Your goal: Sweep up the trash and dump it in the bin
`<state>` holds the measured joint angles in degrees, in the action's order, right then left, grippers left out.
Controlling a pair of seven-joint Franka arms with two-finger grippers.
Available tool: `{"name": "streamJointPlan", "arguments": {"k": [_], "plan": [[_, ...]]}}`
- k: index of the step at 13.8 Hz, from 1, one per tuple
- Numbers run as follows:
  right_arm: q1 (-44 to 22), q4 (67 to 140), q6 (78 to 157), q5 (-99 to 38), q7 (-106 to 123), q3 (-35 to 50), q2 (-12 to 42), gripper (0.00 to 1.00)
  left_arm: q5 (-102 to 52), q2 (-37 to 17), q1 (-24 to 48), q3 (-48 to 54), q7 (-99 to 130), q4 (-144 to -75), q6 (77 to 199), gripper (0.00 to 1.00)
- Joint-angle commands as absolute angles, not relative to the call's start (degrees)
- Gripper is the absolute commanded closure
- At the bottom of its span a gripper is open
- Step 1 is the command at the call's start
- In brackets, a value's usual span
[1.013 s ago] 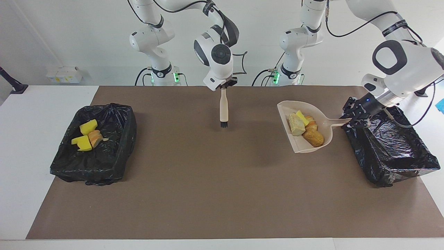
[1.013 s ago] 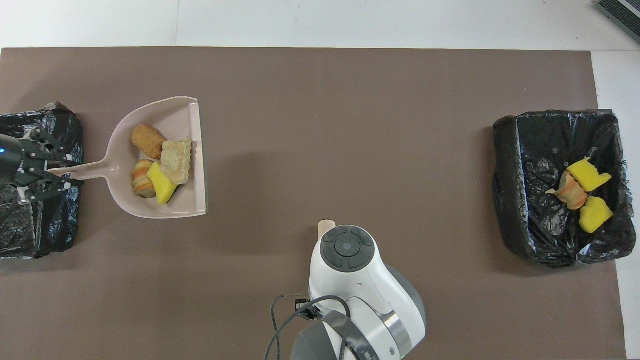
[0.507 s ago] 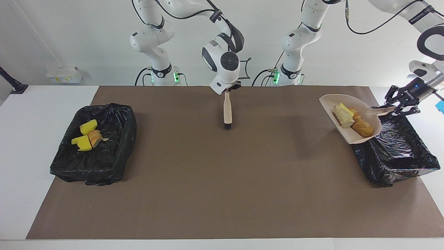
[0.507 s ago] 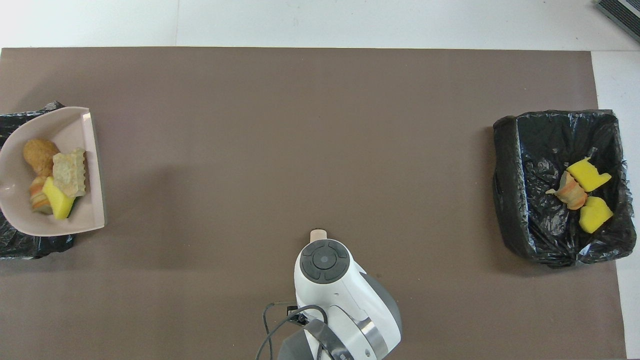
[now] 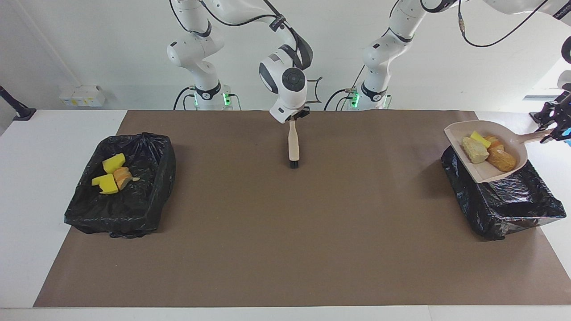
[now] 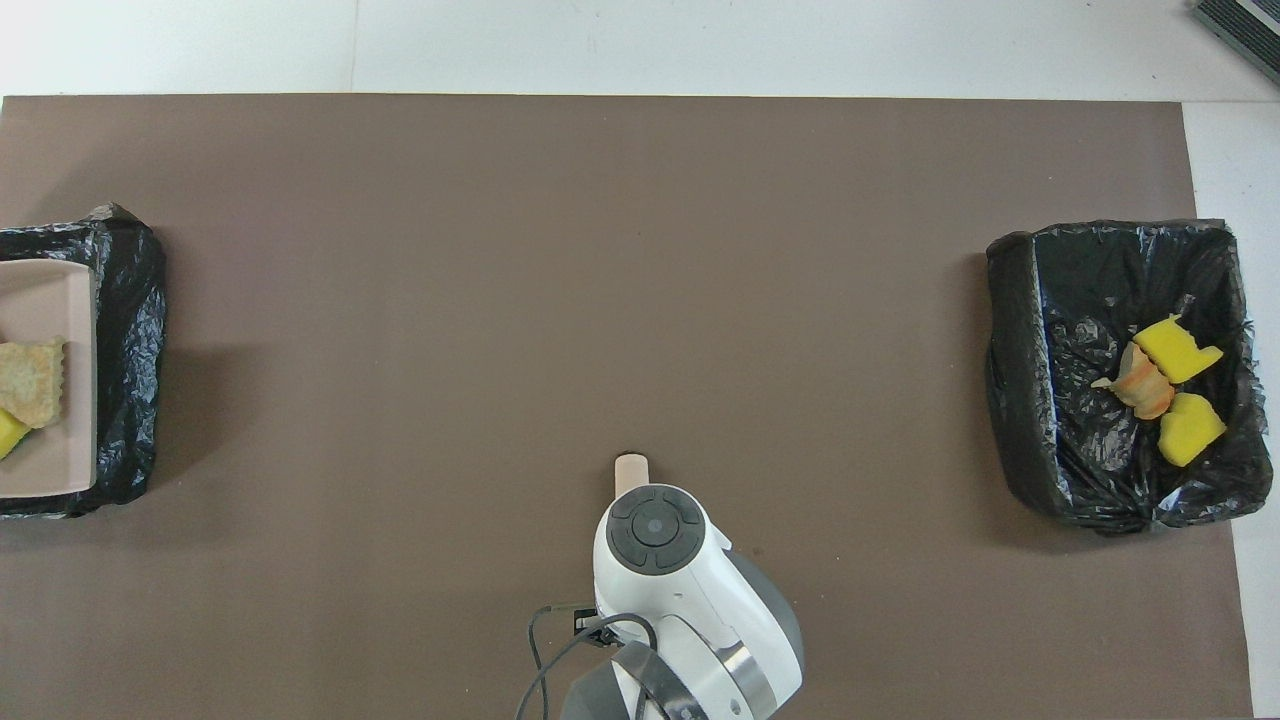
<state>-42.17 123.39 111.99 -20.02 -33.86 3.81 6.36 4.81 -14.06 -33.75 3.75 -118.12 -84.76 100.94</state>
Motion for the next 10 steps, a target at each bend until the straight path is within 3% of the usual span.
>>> {"name": "streamJointPlan", "arguments": {"k": [1,4,6,7,8,9,10], "plan": [[-41.84,124.54,113.55,-20.39,-31.46,3.60,5.97,0.90,9.83,-19.15,-34.54,4.31,-118.74,-76.74,103.09,1.00],[-40.78,123.84,113.38,-20.21,-31.55,3.34,6.85,0.91,18.86,-19.51,-33.58,4.31,-112.18,-77.25,109.23,1.00],[-40.69,123.84,113.20,-20.21,-31.64,3.43,6.86,0.90,27.21,-18.03,-31.13,4.22,-107.52,-81.10,110.12,1.00],[-40.61,123.84,113.29,-20.21,-31.64,3.43,6.86,0.82,31.42,-17.23,-30.16,4.31,-104.62,-82.34,109.95,1.00],[-40.61,123.84,113.38,-20.13,-31.64,3.43,6.86,0.51,34.68,-16.62,-29.36,4.31,-102.94,-83.40,109.86,1.00],[-40.69,123.49,113.38,-20.13,-31.64,3.43,6.94,0.01,37.33,-16.09,-28.40,4.22,-102.22,-84.45,109.86,1.00],[-40.69,122.70,113.29,-19.87,-31.73,3.34,7.29,0.00,40.83,-15.65,-27.08,4.31,-100.65,-85.07,109.34,1.00]]}}
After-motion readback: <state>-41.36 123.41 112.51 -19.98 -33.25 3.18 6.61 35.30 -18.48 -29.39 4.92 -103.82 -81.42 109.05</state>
